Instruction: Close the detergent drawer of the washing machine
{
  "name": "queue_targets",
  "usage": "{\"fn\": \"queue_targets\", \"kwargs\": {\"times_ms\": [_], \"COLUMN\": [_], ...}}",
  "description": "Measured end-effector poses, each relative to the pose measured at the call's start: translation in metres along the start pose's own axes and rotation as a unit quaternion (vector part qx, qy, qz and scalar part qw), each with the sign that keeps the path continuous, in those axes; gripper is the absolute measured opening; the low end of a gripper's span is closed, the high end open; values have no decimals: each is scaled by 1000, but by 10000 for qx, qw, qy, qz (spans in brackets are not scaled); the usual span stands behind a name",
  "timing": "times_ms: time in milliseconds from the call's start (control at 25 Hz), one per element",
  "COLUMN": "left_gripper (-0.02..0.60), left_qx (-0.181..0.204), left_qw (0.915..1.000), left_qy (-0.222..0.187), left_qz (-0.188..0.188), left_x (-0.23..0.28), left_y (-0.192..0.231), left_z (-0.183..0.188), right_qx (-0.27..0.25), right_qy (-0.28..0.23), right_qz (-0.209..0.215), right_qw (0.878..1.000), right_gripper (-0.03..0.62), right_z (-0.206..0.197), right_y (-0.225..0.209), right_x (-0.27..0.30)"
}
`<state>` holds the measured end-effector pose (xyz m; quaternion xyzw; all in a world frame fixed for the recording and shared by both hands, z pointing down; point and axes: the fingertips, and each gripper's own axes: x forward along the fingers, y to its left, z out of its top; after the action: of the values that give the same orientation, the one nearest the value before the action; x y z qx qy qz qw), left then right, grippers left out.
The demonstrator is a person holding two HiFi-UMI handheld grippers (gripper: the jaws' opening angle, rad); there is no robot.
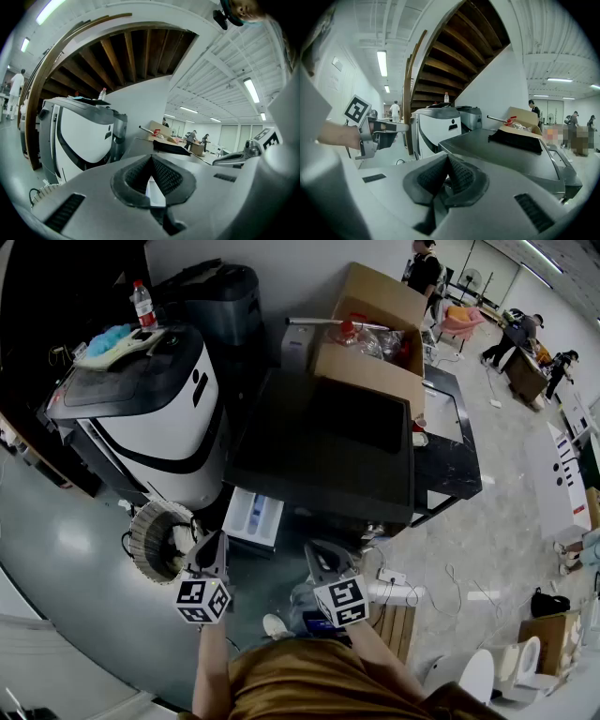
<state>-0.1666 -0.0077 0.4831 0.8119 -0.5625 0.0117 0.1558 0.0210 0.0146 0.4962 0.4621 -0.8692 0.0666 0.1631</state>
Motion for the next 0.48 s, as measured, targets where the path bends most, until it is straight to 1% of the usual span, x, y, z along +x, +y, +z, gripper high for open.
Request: {"fn": "queue_targets", "kwargs": {"times_ms": [280, 480], "left_gripper": [25, 25], "left_qx": [3, -35], "left_qw": [9999, 9999], "left_qy": [106, 133], "left_qz": [-37, -33], "left_x": [7, 11], "left_y": [2, 4], "left_z": [-5, -8], "right_qx": [4, 153], "right_qy": [39, 34], "right_qz": [51, 169], "right_qw": [10000, 9997], "right_gripper": [12, 12], "right_z": [0, -3], "right_y": [-1, -3], "right_x": [8, 12]}}
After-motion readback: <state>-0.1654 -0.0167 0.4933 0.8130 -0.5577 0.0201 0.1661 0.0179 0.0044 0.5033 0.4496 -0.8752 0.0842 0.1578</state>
